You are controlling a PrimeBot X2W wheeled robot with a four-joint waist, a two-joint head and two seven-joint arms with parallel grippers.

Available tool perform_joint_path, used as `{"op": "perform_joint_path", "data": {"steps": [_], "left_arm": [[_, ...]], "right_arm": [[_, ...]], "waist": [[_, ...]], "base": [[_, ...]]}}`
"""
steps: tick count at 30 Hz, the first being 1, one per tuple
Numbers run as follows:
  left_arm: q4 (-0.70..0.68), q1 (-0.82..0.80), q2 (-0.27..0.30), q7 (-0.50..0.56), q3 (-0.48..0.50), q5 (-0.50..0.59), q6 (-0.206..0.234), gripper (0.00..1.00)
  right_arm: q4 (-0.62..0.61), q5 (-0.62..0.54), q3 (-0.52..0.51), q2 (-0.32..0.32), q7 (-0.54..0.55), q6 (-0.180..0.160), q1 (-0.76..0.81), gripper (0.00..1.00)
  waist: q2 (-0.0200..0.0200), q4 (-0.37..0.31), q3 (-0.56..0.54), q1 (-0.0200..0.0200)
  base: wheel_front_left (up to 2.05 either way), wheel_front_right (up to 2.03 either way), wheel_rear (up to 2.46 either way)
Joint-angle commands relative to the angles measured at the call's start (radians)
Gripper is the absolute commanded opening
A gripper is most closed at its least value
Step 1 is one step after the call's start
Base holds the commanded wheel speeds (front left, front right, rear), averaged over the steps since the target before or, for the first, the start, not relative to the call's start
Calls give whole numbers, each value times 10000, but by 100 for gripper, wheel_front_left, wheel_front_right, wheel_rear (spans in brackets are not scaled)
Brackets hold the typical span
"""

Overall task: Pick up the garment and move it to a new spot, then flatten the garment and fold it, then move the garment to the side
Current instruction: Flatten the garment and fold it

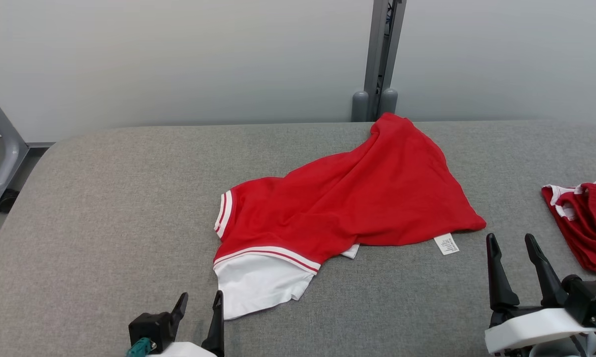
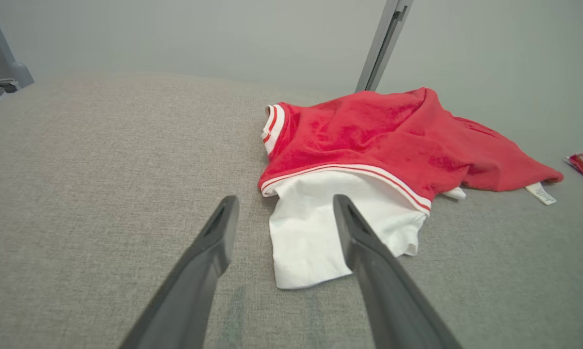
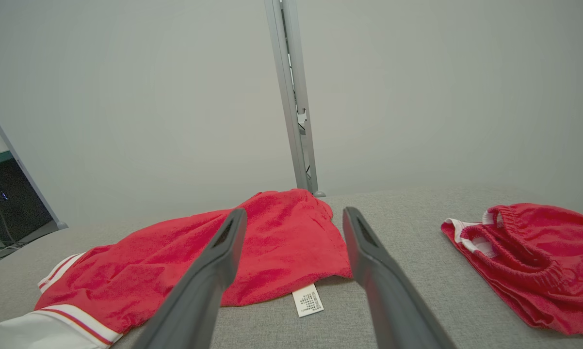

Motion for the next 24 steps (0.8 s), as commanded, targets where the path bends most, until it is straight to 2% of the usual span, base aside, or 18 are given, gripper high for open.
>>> {"op": "perform_joint_path", "data": {"steps": [1, 9, 18, 24], "left_arm": [[37, -52, 49, 76, 4, -117, -10, 100], [713, -472, 22, 1164, -366, -950, 84, 100], [1565, -949, 17, 1512, -417, -1805, 662, 100], [1785, -1084, 20, 1462, -633, -2428, 447, 100]], "right_arm": [[34, 13, -35, -37, -81, 1, -69, 100], [125, 22, 79, -37, -89, 1, -175, 100], [201, -27, 55, -40, -138, 1, -315, 100], [250, -57, 11, -40, -195, 1, -328, 100]], "waist": [[0, 2, 11, 0], [0, -126, 148, 0], [0, -547, 428, 0], [0, -688, 516, 0]], "base": [[0, 0, 0], [0, 0, 0], [0, 0, 0], [0, 0, 0]]}}
